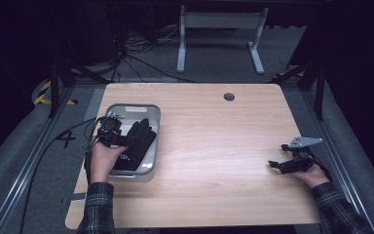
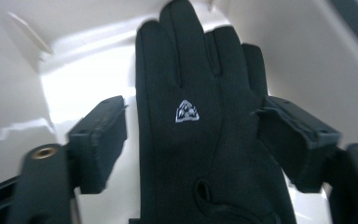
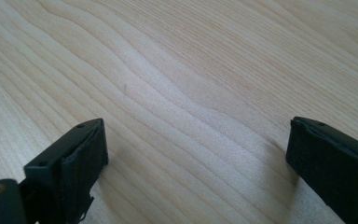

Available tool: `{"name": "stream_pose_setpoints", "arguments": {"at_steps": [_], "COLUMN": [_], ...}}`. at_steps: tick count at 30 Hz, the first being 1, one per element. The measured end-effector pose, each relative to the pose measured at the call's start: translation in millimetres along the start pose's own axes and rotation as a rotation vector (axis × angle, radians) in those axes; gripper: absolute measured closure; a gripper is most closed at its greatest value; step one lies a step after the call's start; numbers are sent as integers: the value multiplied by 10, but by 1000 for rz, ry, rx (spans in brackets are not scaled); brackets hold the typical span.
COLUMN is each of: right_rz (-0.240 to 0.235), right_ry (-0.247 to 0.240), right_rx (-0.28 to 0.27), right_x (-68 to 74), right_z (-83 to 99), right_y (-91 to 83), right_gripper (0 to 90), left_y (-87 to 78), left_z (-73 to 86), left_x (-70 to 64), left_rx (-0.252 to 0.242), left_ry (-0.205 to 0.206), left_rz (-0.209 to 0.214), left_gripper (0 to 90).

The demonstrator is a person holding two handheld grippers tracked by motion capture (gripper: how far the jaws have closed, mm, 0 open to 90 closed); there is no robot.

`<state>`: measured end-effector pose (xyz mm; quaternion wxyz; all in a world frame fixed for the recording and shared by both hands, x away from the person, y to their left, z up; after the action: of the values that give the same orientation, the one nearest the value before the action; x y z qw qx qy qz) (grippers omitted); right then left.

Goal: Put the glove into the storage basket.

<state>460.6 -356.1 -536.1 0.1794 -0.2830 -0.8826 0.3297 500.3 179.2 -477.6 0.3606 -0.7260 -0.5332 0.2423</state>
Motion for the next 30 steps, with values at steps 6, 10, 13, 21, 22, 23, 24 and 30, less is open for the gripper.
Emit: {"name": "stream_pose_setpoints", "arguments": {"at_steps": [6,10,13,21,22,23,24,30], "right_rz": [2,2,2,3,2,3,3,2], "right_ry": [0,0,0,1,1,1,1,0], "right_rx": [1,1,1,0,0,-1,0,0], "right_x": [-1,-1,-1,0,-1,0,-1,-1], "right_z": [0,1,1,1,1,0,1,1], "right_y": [-1,-1,-1,-1,-1,0,-1,-1], "right_gripper": [57,58,57,57,57,58,58,57], "left_y": [-134,-205,-225,-284,-293,-297,-299,-280], "left_z": [-103,-188,-241,-335,-340,-346,-348,-311], "left_x": [-202,-437,-614,-1156,-1245,-1318,-1370,-1837], "left_rx": [-48,-86,-109,-171,-177,-183,-184,-187], "left_ry": [40,63,84,135,151,159,170,243], "left_rz": [35,82,102,165,174,182,188,229], "left_gripper": [214,211,208,205,205,205,203,179]}}
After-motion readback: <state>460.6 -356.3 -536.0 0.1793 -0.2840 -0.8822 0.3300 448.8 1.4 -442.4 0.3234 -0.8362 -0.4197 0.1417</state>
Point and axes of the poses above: each handheld gripper's, and its own axes: y roughly forward along the jaws, z roughly out of its underside, x roughly to its left, the point moved 10 cm from there along y, roughly forward along the jaws, and after that the axes turned 13 degrees about -z, right-handed, at the moved point
